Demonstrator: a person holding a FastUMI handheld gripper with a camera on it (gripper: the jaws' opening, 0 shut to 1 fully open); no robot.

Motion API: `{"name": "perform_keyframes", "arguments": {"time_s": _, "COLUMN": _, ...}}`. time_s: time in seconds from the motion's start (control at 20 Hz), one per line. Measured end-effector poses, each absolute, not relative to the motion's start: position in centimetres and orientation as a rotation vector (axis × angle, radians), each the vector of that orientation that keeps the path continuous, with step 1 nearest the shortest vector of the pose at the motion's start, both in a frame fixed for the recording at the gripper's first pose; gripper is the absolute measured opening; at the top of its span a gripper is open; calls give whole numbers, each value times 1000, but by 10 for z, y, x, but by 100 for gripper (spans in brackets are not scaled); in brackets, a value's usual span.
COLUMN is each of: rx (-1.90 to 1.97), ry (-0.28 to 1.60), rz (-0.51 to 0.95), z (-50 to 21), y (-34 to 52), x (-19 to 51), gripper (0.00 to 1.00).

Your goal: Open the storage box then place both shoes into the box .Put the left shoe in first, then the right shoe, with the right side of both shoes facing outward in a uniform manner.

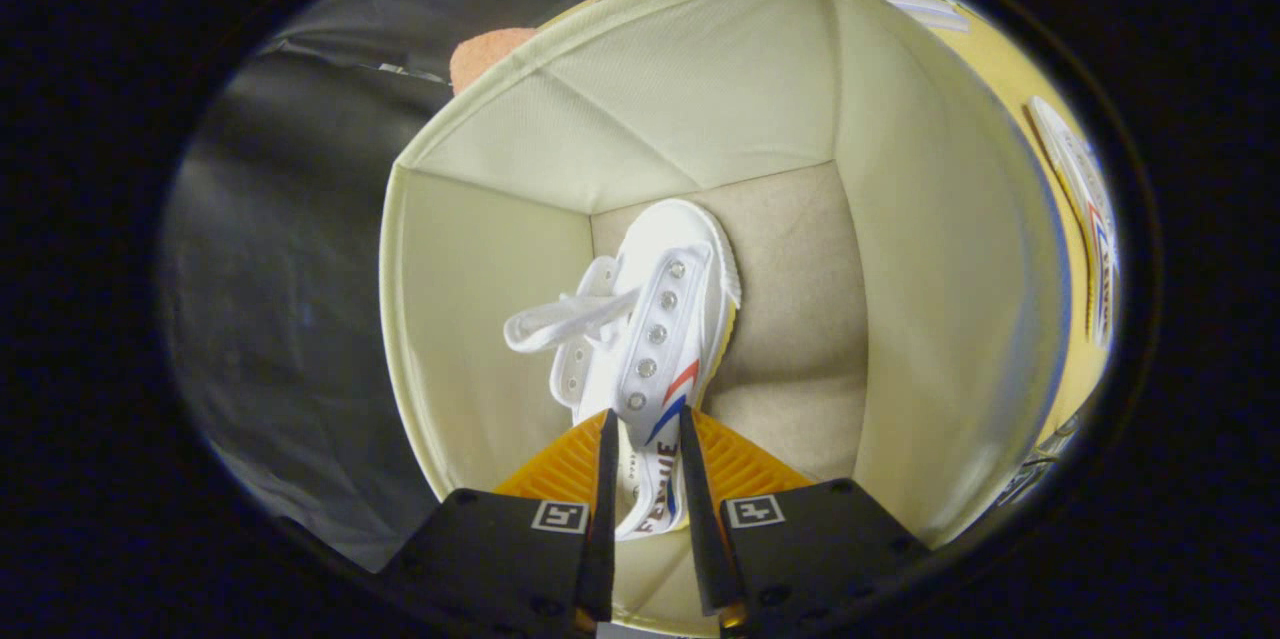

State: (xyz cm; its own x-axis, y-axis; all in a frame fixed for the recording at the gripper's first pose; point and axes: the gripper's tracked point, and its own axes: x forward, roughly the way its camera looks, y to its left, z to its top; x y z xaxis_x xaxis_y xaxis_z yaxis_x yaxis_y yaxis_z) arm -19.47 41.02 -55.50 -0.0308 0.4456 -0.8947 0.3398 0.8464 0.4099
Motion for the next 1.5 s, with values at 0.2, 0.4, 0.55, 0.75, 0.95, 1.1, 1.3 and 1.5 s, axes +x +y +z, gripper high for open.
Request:
{"name": "perform_keyframes", "arguments": {"time_s": 0.2, "rx": 693, "ry": 1602, "rz": 130, "z": -530, "y": 404, "x": -185, "gripper": 35}}
{"name": "perform_keyframes", "arguments": {"time_s": 0.4, "rx": 785, "ry": 1551, "rz": 155, "z": -498, "y": 386, "x": -170, "gripper": 35}}
{"name": "perform_keyframes", "arguments": {"time_s": 0.55, "rx": 860, "ry": 1490, "rz": 157, "z": -471, "y": 359, "x": -152, "gripper": 35}}
{"name": "perform_keyframes", "arguments": {"time_s": 0.75, "rx": 912, "ry": 1378, "rz": 117, "z": -441, "y": 299, "x": -130, "gripper": 35}}
{"name": "perform_keyframes", "arguments": {"time_s": 0.95, "rx": 933, "ry": 1288, "rz": 29, "z": -437, "y": 228, "x": -120, "gripper": 35}}
{"name": "perform_keyframes", "arguments": {"time_s": 1.1, "rx": 913, "ry": 1250, "rz": -62, "z": -445, "y": 169, "x": -124, "gripper": 35}}
{"name": "perform_keyframes", "arguments": {"time_s": 1.3, "rx": 866, "ry": 1240, "rz": -181, "z": -464, "y": 96, "x": -147, "gripper": 35}}
{"name": "perform_keyframes", "arguments": {"time_s": 1.5, "rx": 801, "ry": 1271, "rz": -284, "z": -492, "y": 38, "x": -180, "gripper": 35}}
